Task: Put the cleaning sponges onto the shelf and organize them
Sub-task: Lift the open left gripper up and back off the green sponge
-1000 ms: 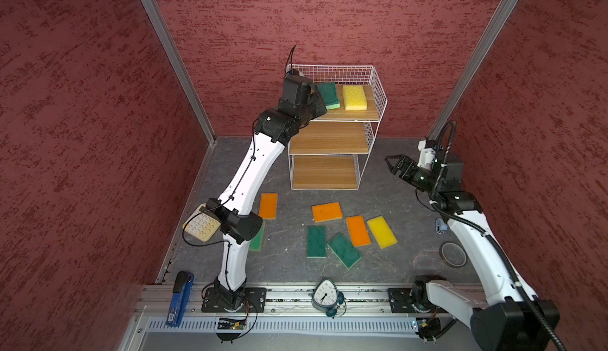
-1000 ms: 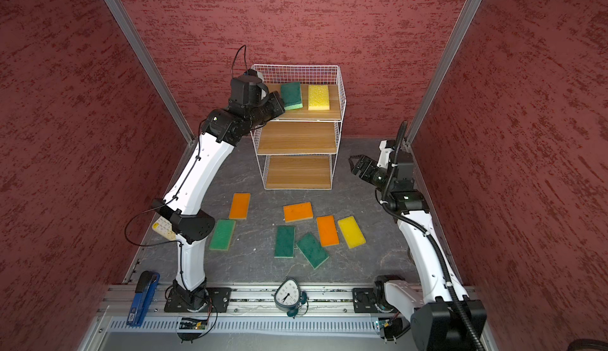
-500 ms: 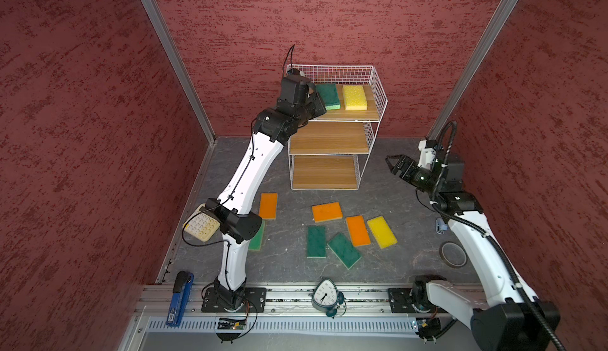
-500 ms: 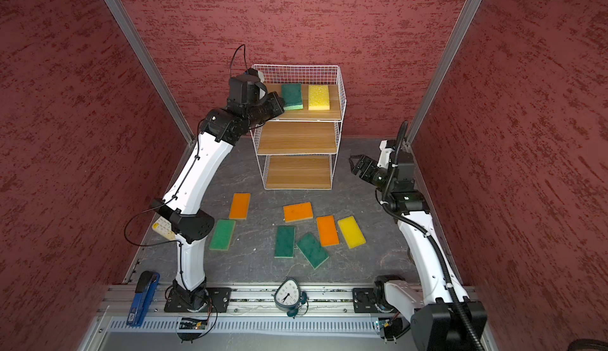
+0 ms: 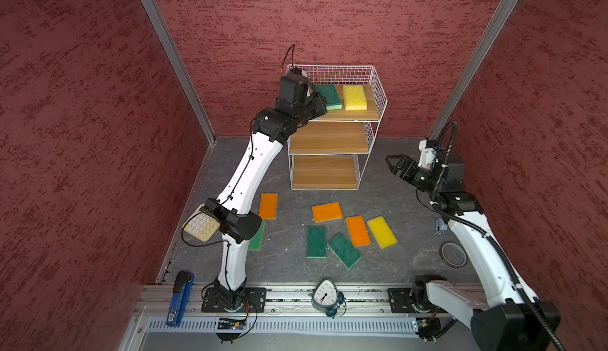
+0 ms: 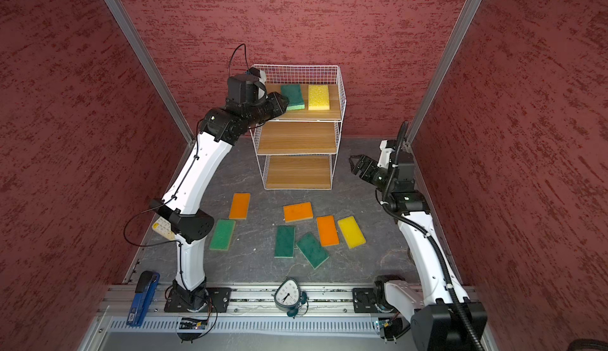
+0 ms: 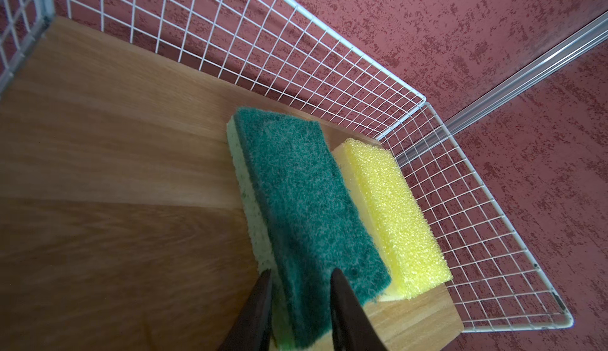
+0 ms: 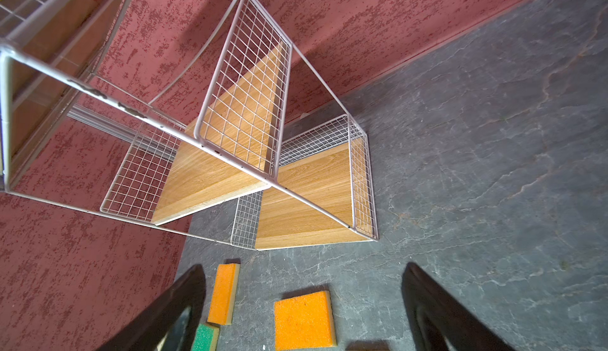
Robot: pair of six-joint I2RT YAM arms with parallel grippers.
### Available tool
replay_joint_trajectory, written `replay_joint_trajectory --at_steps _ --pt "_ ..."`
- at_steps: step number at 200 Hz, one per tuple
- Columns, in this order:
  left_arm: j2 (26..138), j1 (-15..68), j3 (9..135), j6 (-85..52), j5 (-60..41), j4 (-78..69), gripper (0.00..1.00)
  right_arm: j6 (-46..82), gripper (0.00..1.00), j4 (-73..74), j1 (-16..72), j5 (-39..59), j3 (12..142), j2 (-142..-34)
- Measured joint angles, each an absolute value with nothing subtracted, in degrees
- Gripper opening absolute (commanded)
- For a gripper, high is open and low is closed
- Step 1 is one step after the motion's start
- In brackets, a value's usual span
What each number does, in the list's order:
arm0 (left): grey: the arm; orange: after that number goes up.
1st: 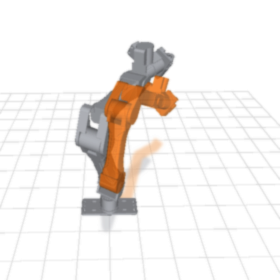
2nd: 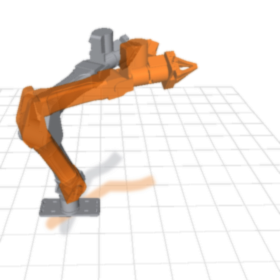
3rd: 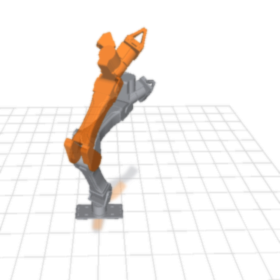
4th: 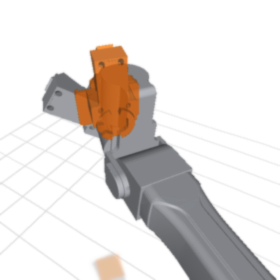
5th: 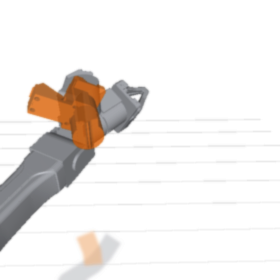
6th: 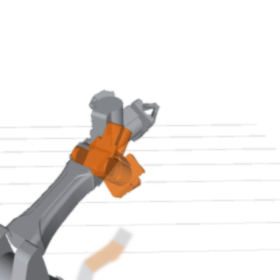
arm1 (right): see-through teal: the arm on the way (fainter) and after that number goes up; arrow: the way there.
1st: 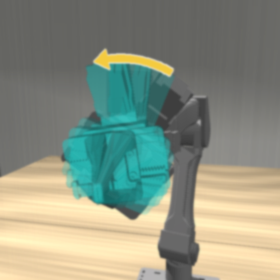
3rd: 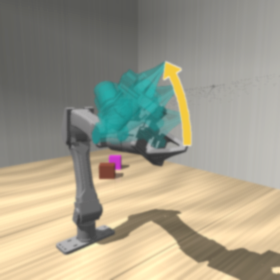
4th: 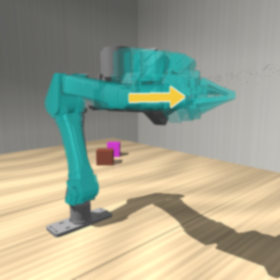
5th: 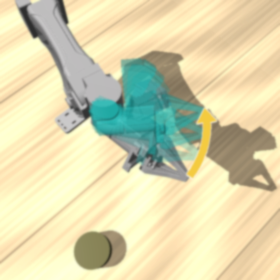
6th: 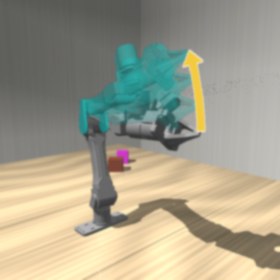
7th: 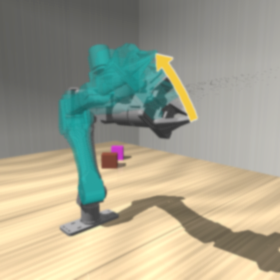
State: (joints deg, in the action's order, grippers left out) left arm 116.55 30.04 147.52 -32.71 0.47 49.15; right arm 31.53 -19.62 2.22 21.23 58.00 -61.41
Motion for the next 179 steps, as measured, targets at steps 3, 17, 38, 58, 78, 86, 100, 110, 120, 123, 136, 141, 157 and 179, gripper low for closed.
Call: replay_joint_trajectory --at_steps 3,17,38,58,78,86,100,110,120,123,136,141,157,179 --pt "116.6 30.0 147.5 -32.7 0.4 49.1 0.31 31.5 0.94 -19.6 2.2 21.2 58.0 -61.4" --pt "116.6 29.9 147.5 -32.8 0.2 49.2 0.3 31.5 0.94 -19.6 2.2 21.2 58.0 -61.2" --pt "116.6 29.6 147.5 -33.2 -0.3 49.3 0.3 31.5 0.94 -19.6 2.2 21.2 58.0 -60.9" --pt "116.9 29.3 148.6 -33.4 -0.8 50.5 0.23 31.5 0.94 -19.6 2.2 21.2 58.0 -60.9" --pt "117.9 29.0 151.0 -33.7 -1.1 52.8 0.21 31.5 0.94 -19.6 2.2 21.2 58.0 -60.9" --pt "118.1 28.9 151.3 -33.8 -1.2 53.3 0.21 31.5 0.94 -19.6 2.2 21.2 58.0 -60.9" --pt "118.1 28.8 151.5 -33.8 -1.3 53.7 0.22 31.5 0.94 -19.6 2.2 21.2 58.0 -60.9" --pt "118.1 28.8 151.6 -33.8 -1.3 54.0 0.22 31.5 0.94 -19.6 2.2 21.2 58.0 -60.9" --pt "118.1 28.6 151.7 -33.8 -1.5 54.1 0.22 31.5 0.94 -19.6 2.2 21.2 58.0 -60.9" --pt "118.1 28.6 151.7 -33.8 -1.6 54.1 0.22 31.5 0.94 -19.6 2.2 21.2 58.0 -60.9" --pt "118.1 28.3 151.8 -33.7 -1.7 54.3 0.22 31.5 0.94 -19.6 2.2 21.2 58.0 -60.9" --pt "118.1 28.3 151.8 -33.7 -1.8 54.3 0.22 31.5 0.94 -19.6 2.2 21.2 58.0 -60.9" --pt "118.1 27.9 151.8 -33.6 -2.7 54.4 0.21 31.5 0.94 -19.6 2.2 21.3 58.0 -60.9" --pt "118.2 27.4 151.8 -33.5 -4.6 54.0 0.18 31.5 0.94 -19.6 2.2 21.3 58.0 -60.9"
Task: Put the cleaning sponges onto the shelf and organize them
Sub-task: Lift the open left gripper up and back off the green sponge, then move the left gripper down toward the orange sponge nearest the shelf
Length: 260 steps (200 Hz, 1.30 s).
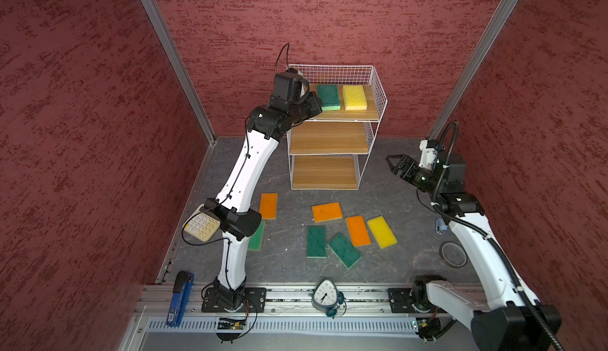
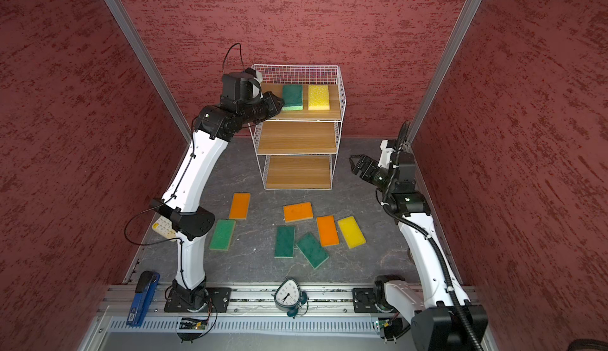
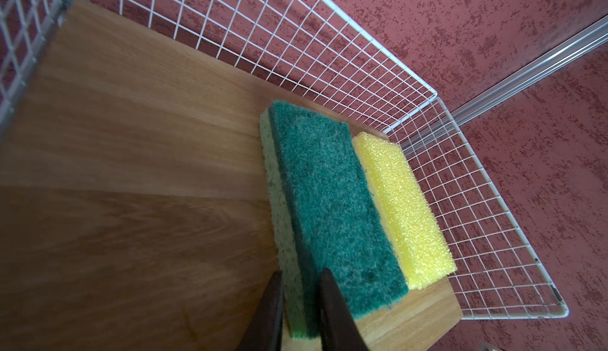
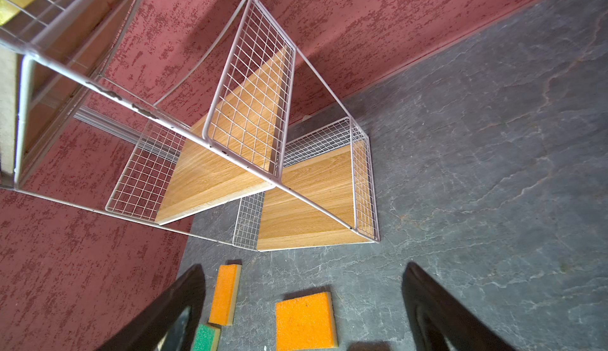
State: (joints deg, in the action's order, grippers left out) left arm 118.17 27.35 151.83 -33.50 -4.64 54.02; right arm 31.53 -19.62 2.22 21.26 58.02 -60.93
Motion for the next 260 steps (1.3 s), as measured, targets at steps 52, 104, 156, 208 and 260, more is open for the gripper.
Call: replay_joint_trajectory --at_steps 52,104,156,208,260 --pt "118.2 26.6 151.8 -33.1 -7.3 54.0 0.27 31.5 0.94 -19.6 2.2 21.3 58.0 -60.8" --pt "116.9 26.7 149.0 -32.9 -8.7 50.8 0.38 31.5 0.94 -19.6 2.2 21.3 58.0 -60.7" --pt "114.1 26.7 143.9 -32.9 -9.0 47.6 0.43 31.6 0.94 -19.6 2.2 21.3 58.0 -59.7" --pt "106.6 27.1 133.4 -32.6 -7.3 45.3 0.51 31.7 0.94 -19.6 2.2 21.3 58.0 -59.6" --pt "97.1 28.4 122.4 -32.1 -3.9 44.7 0.54 31.3 0.94 -20.0 2.3 20.1 58.2 -59.0"
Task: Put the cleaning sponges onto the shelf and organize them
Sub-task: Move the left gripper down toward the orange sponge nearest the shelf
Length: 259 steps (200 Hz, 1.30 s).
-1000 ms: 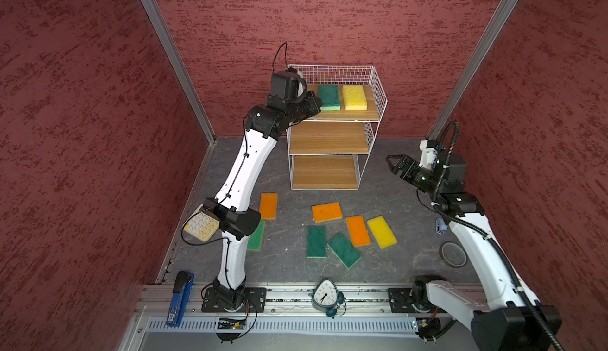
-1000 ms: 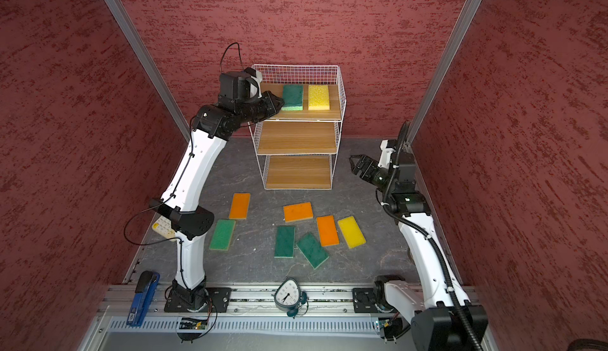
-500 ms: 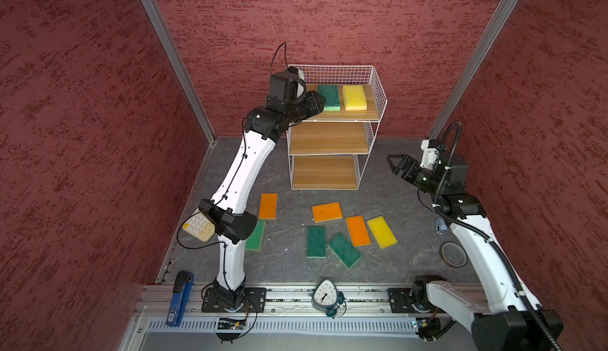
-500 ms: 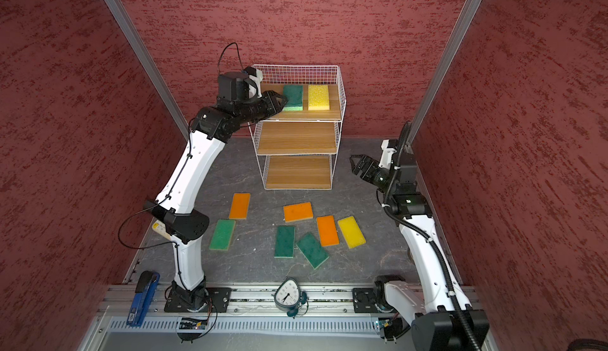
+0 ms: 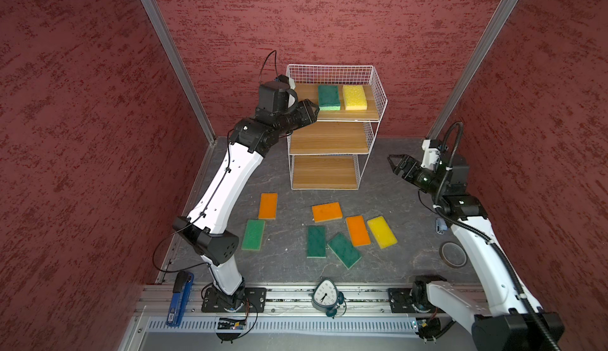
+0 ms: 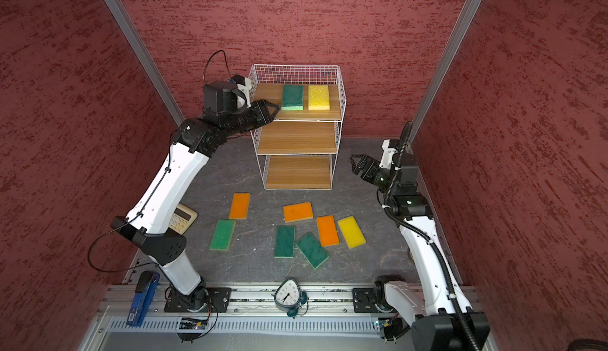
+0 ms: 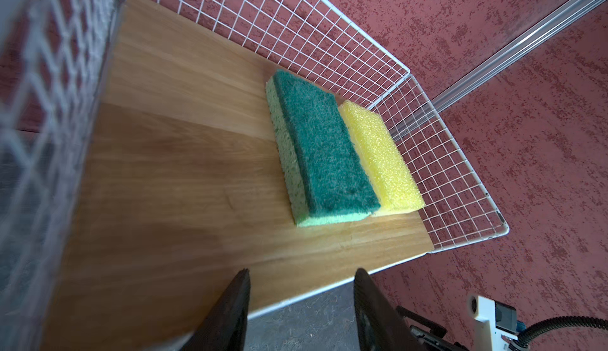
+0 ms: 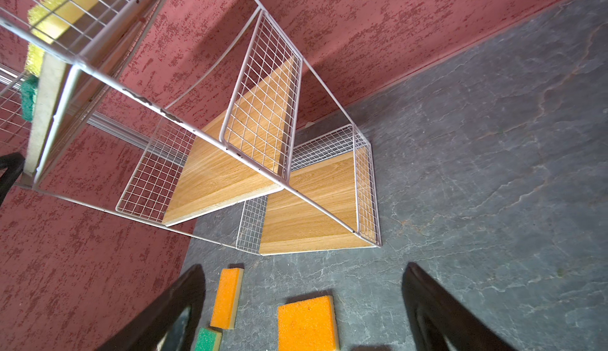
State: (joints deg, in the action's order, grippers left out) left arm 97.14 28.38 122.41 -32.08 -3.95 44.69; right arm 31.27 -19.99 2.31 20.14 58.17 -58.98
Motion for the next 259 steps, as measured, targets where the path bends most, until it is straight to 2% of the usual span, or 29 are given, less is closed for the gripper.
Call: replay_joint_trajectory --at_steps 82,114,199,245,259 --pt "70.7 29.9 90.3 -32.5 3.0 45.2 0.61 31.4 0.95 -22.2 2.4 13.8 62.3 -61.5" --pt "64.3 29.7 79.4 -32.8 6.0 46.0 0.63 33.3 0.94 -22.2 3.0 13.8 62.8 -64.4" --pt "63.0 29.3 61.8 -35.1 9.4 46.0 0.64 34.1 0.95 -25.5 4.4 11.3 64.2 -69.3" --pt "64.4 28.9 59.0 -36.6 10.6 45.5 0.76 34.7 0.95 -26.5 6.5 11.1 61.0 -70.4" --pt "64.5 28.6 58.1 -37.1 10.8 45.1 0.77 34.8 0.95 -27.2 9.0 10.5 59.9 -70.5"
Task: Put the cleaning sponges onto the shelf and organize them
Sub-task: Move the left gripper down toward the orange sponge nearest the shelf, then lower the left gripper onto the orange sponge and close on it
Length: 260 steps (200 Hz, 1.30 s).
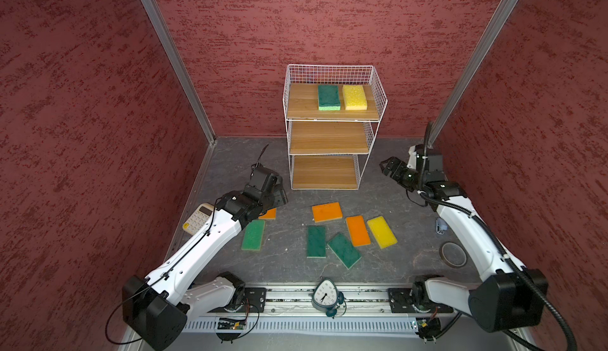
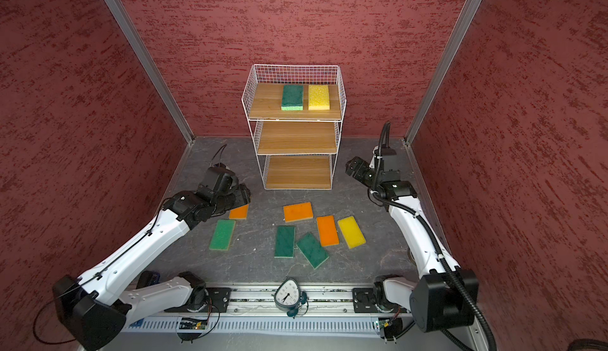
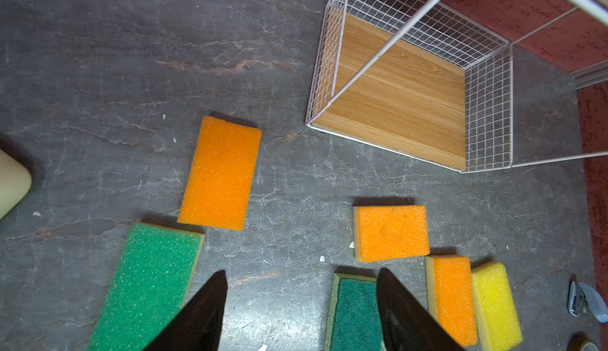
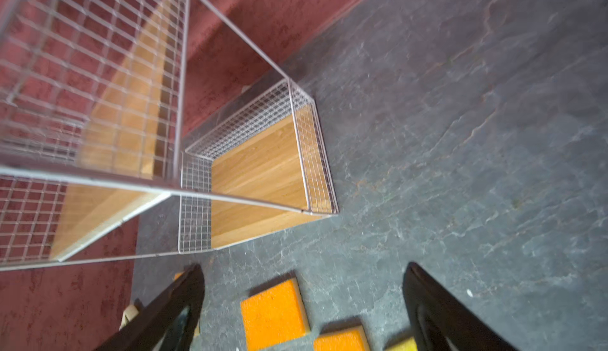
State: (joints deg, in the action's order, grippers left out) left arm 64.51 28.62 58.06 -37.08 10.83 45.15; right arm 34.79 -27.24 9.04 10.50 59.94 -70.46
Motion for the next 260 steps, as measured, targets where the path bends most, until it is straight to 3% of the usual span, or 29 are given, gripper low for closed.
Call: replay_joint_trajectory --at_steps 39,86,154,260 --pt "64.6 28.2 55.7 -39.3 12.6 45.3 0.76 36.1 0.95 -28.1 12.1 9.8 54.5 -68.3" --pt "64.4 25.9 54.7 -43.8 15.6 49.3 0.86 37.8 0.95 -29.1 12.4 10.3 50.3 -62.9" --pt "66.2 22.7 50.6 -44.2 14.3 50.5 0.98 38.8 0.96 -26.8 14.4 13.0 47.8 -64.5" --pt "89.3 19.4 55.6 -30.3 8.6 38.5 0.99 38.8 0.96 -23.6 15.2 14.9 46.7 -68.0"
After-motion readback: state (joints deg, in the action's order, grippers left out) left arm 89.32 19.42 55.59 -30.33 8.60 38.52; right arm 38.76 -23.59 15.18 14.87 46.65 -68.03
